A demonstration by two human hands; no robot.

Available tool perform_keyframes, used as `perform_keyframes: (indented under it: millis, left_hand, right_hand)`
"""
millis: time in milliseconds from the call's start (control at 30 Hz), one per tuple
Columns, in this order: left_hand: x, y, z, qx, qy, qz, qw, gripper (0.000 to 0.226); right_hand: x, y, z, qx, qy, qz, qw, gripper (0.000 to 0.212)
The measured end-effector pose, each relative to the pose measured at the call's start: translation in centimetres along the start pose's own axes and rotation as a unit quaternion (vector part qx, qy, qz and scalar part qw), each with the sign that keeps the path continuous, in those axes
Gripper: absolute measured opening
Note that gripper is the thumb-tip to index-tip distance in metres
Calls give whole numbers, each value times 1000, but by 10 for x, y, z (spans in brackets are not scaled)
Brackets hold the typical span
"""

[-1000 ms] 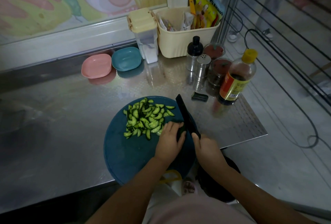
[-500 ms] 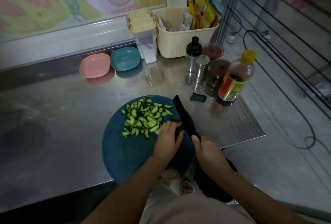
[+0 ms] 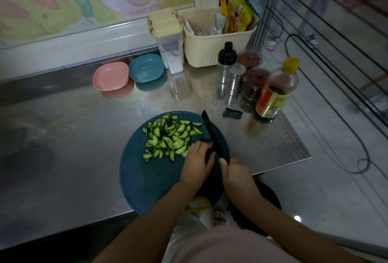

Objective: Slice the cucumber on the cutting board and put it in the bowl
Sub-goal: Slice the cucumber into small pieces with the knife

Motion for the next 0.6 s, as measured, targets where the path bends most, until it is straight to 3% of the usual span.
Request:
perform_keyframes:
  millis: [67, 167, 233, 400, 500, 600]
  left_hand:
    - [-1, 0, 1, -2, 1, -1, 1000, 32]
    - [-3, 0, 4, -4, 7, -5, 1000, 33]
    - [-4, 1, 4, -2, 15, -4, 1000, 33]
    - [-1, 1, 4, 3, 27, 9, 1000, 31]
    - [-1, 1, 5, 0, 24, 3, 1000, 28]
    - [-2, 1, 5, 3, 19, -5, 1000, 29]
  right_hand:
    - [4, -6, -2, -2, -7, -8, 1000, 33]
    - [12, -10, 22, -89, -49, 15, 995, 59]
    - [8, -14, 7, -16, -86, -8, 996, 47]
    - [9, -8, 23, -80, 0, 17, 997, 40]
    - [-1, -6, 20, -40, -83, -16, 996, 39]
    - [5, 0, 23, -29, -101, 14, 994, 41]
Point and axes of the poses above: each hand's wrist, its own y-axis away from the middle knuckle, its own z-axis out of the back of the hand, x = y × z, the point moved 10 cm from there along -y, towards the middle knuckle, and after that the axes turned 2 degrees about y, right-handed, at the moved point
